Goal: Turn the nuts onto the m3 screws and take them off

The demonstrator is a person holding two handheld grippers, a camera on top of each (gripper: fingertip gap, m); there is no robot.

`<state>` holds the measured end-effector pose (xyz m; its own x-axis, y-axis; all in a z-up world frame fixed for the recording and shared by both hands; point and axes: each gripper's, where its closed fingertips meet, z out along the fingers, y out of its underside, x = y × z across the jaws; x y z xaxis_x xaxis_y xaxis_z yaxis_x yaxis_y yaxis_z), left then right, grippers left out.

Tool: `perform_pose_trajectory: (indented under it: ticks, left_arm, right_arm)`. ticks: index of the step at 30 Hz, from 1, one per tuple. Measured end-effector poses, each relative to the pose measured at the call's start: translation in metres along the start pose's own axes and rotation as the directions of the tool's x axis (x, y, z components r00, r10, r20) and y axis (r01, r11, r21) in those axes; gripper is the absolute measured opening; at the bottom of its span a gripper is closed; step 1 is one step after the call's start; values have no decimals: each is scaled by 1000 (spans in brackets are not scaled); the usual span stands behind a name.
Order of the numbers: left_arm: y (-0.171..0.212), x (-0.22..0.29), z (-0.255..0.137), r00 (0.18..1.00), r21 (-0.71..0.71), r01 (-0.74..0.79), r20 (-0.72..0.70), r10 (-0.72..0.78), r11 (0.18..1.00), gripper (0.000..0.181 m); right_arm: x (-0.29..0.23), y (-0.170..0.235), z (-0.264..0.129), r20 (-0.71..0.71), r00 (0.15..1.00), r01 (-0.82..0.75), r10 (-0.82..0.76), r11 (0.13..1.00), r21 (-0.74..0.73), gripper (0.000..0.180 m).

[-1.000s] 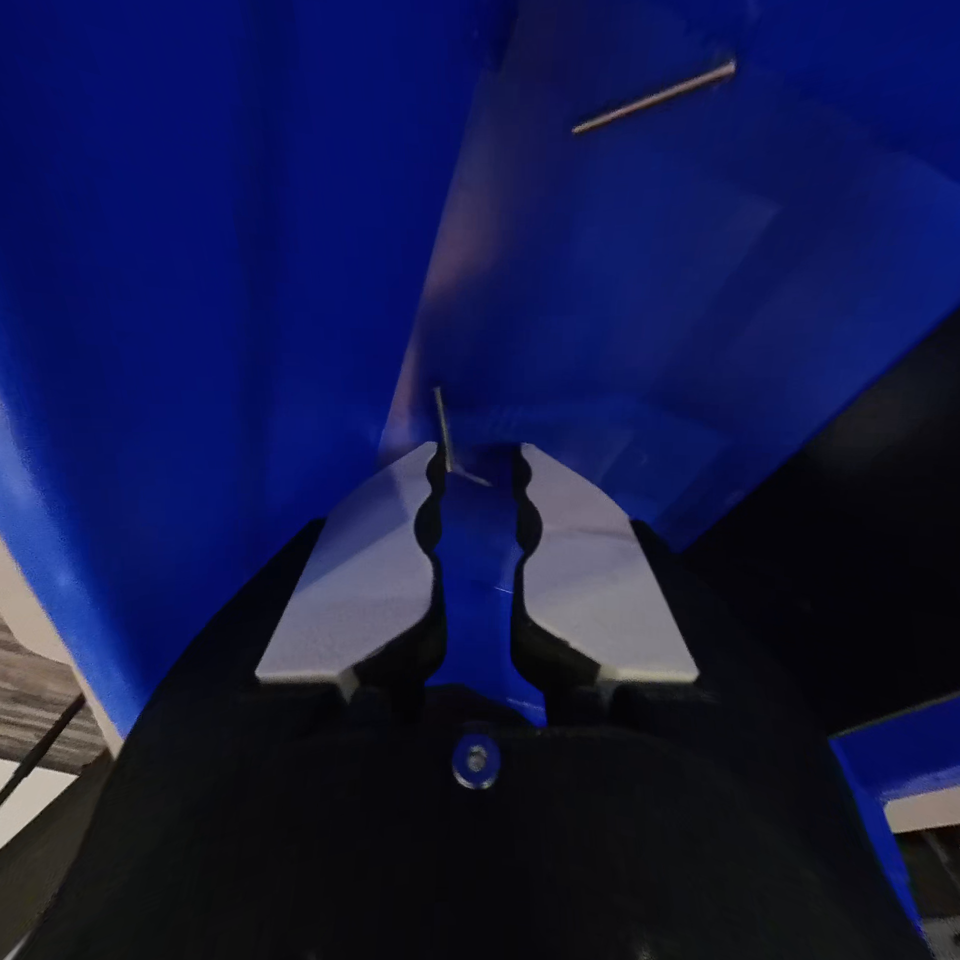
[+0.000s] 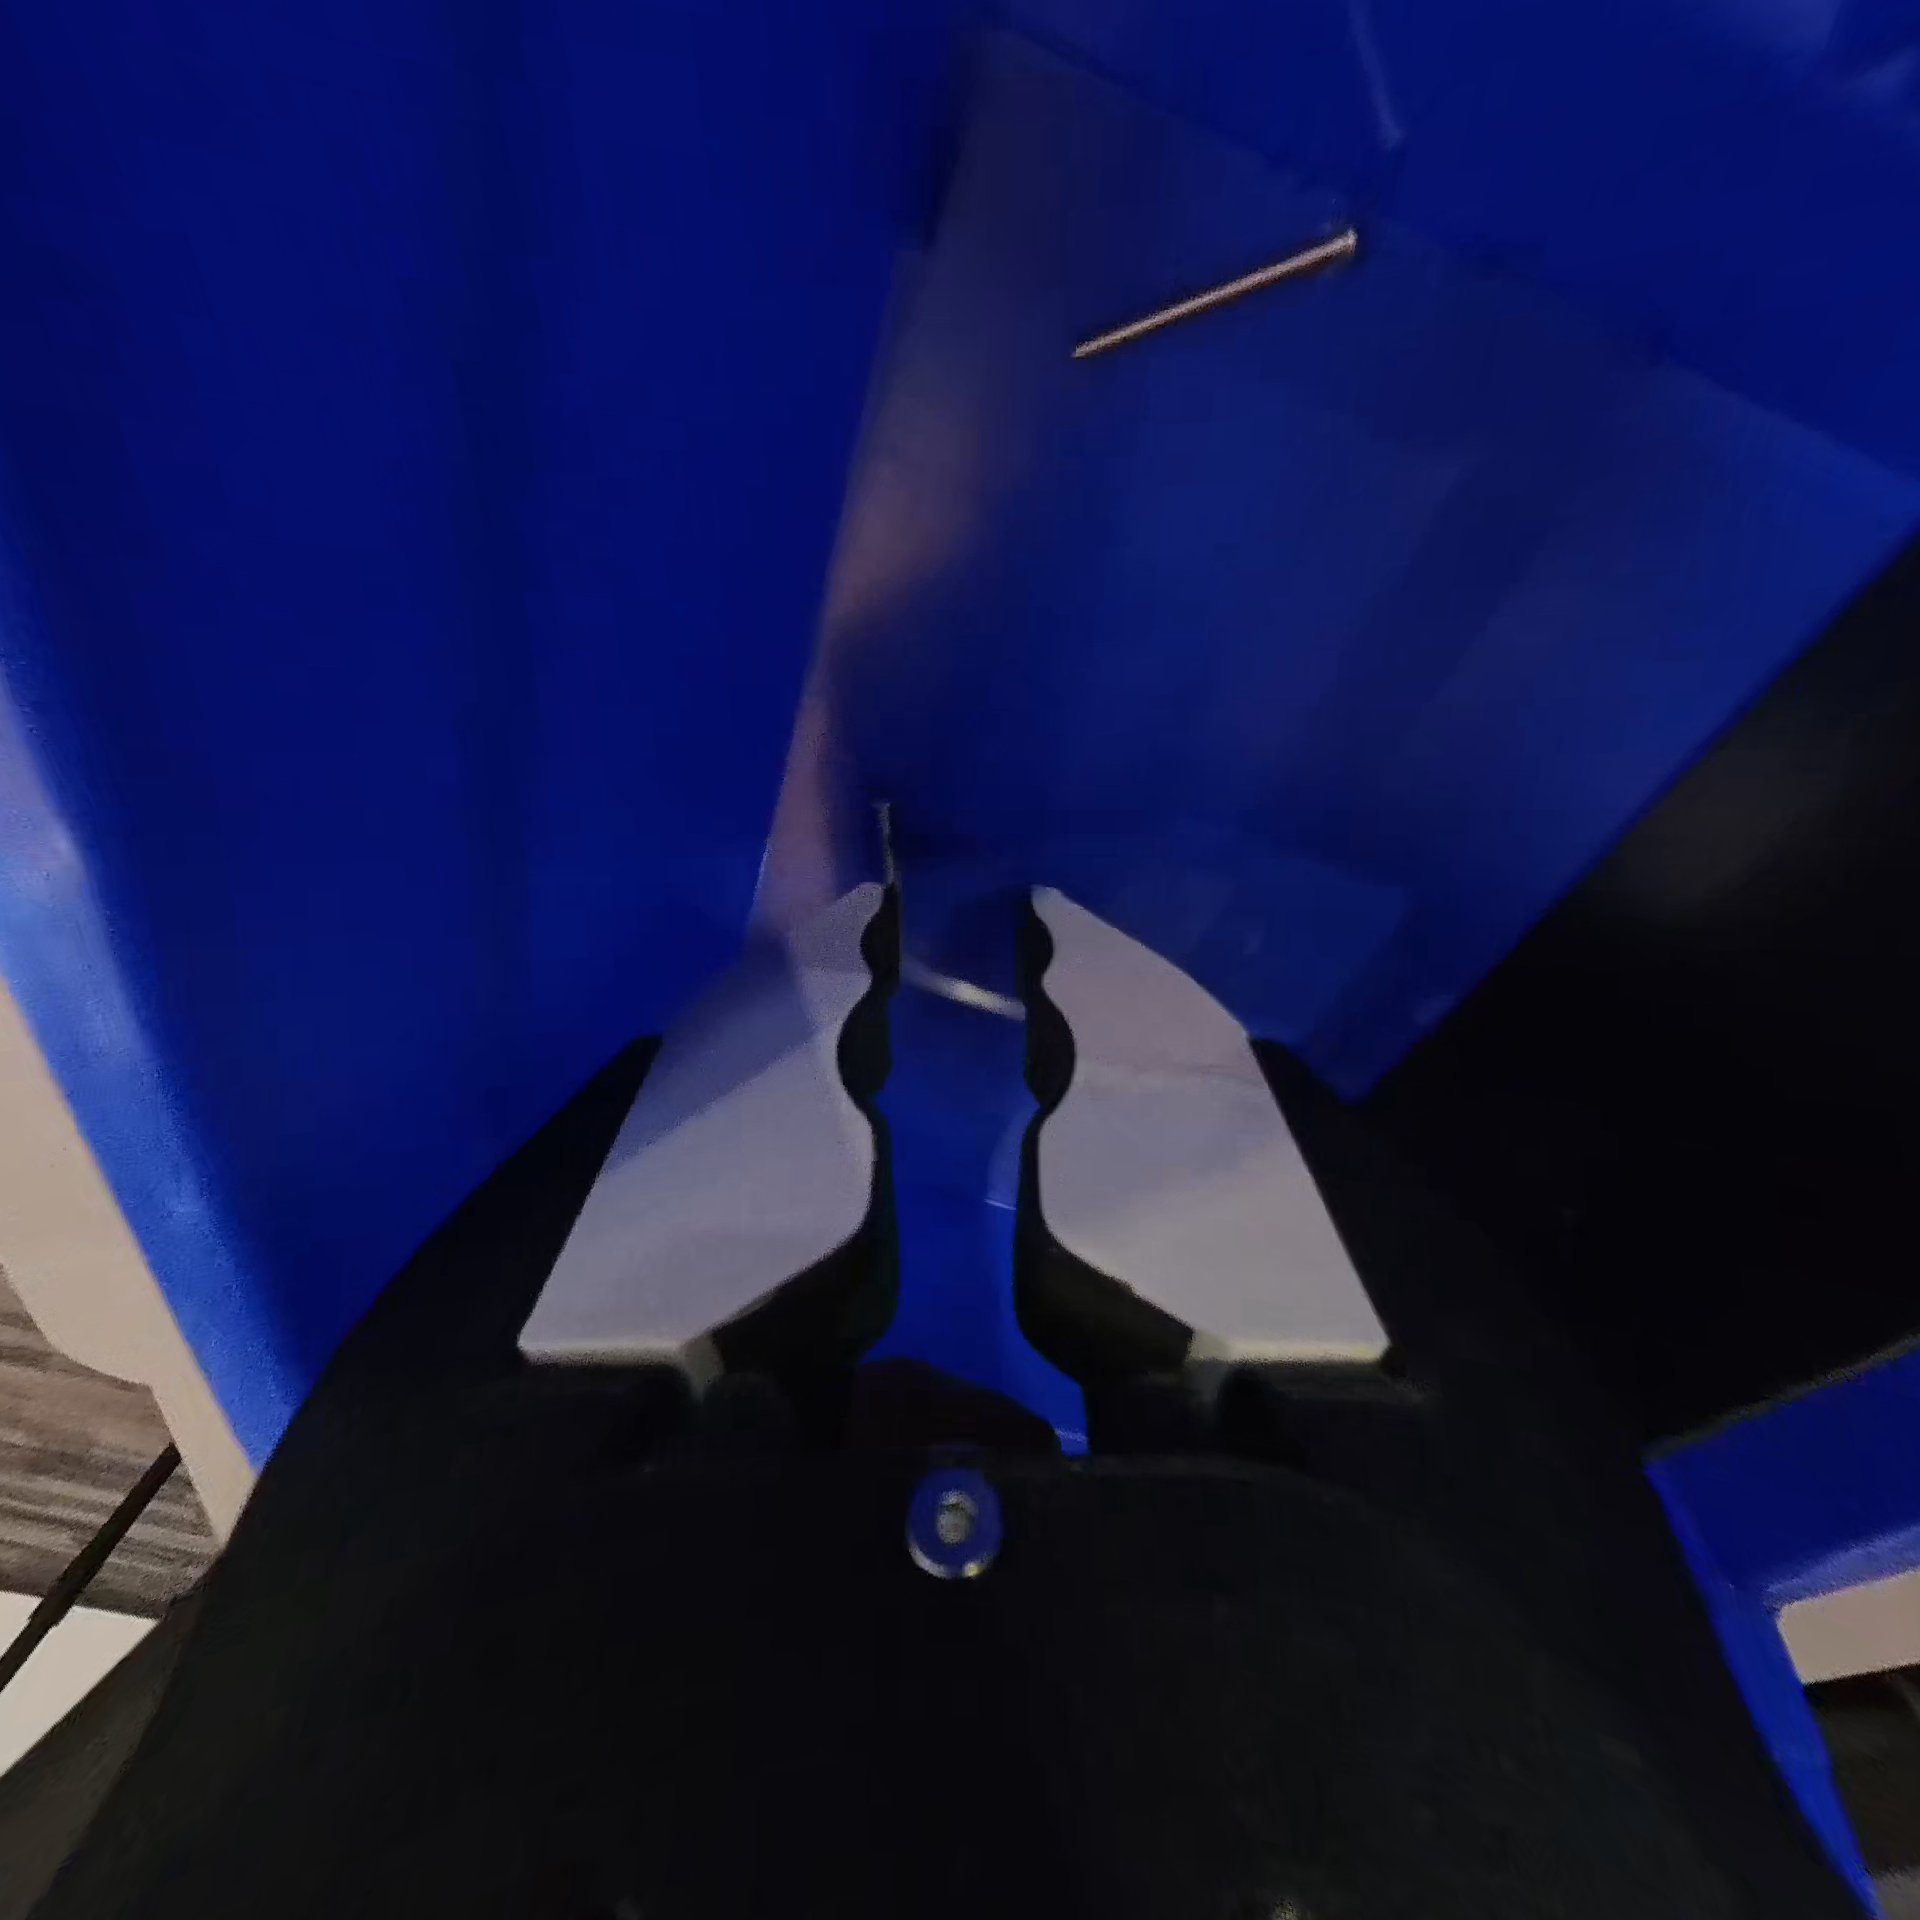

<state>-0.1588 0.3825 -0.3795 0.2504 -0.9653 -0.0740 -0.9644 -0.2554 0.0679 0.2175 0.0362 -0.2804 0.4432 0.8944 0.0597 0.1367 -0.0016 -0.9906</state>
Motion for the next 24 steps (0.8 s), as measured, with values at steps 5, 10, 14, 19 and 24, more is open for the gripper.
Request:
perform_pose_trajectory:
  ticks: [5,10,14,19,24]
  left_arm:
    - [1,4,3,999,-1,-13,-52,13,1000,3]
    - [1,5,3,999,3,-33,-40,33,999,0]
    - [-1,4,0,1000,17,-2,-17,2,1000,9]
    - [13,-14,-2,992,-49,52,116,-46,997,25]
    - [13,-11,2,993,-39,95,74,-92,995,25]
  right_arm:
    - [0,0,0,1,1000,2,-2,1000,2,59]
    - [-1,-1,-1,2,1000,4,-4,1000,6,59]
    - [0,-1,-2,-2,1000,3,-3,1000,10,59]
    - [0,-1,-1,1,1000,1,-1,1000,7,59]
    - [-1,-1,-1,0,1000,7,-7,1000,7,59]
